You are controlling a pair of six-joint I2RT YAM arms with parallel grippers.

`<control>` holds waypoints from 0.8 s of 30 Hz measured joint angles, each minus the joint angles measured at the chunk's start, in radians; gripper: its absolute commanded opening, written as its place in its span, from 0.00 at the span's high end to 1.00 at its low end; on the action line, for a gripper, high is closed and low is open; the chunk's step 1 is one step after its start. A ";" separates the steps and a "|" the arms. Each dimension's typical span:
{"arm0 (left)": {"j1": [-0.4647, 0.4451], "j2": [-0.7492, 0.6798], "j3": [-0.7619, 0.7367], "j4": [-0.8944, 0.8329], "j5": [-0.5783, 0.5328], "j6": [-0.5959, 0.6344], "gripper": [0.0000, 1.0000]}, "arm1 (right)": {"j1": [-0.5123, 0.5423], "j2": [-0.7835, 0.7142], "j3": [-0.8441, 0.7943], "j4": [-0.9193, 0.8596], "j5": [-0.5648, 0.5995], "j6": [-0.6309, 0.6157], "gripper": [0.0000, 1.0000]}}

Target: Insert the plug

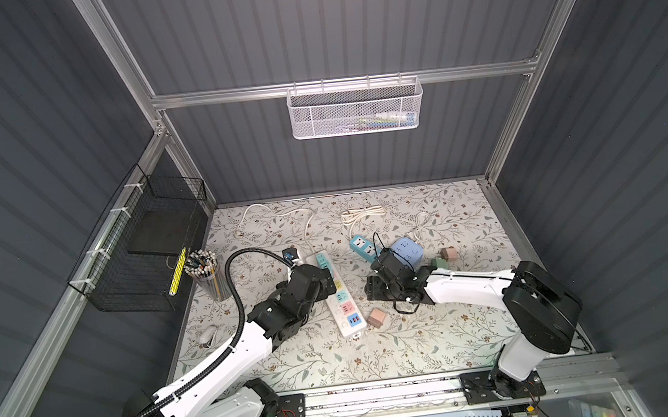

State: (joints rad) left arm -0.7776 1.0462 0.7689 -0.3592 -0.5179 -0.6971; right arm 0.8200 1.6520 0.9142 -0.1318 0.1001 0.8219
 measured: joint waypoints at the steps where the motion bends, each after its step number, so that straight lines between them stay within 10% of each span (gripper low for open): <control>1: 0.000 0.000 0.005 -0.003 0.000 0.002 0.00 | -0.006 -0.002 0.000 0.002 0.000 -0.002 0.28; 24: 0.000 0.008 0.024 0.060 0.096 0.082 0.00 | 0.010 0.035 -0.048 0.172 -0.110 0.090 0.28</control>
State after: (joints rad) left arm -0.7776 1.0538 0.7933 -0.2993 -0.4221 -0.6147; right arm 0.8299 1.6875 0.8665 0.0402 -0.0101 0.9123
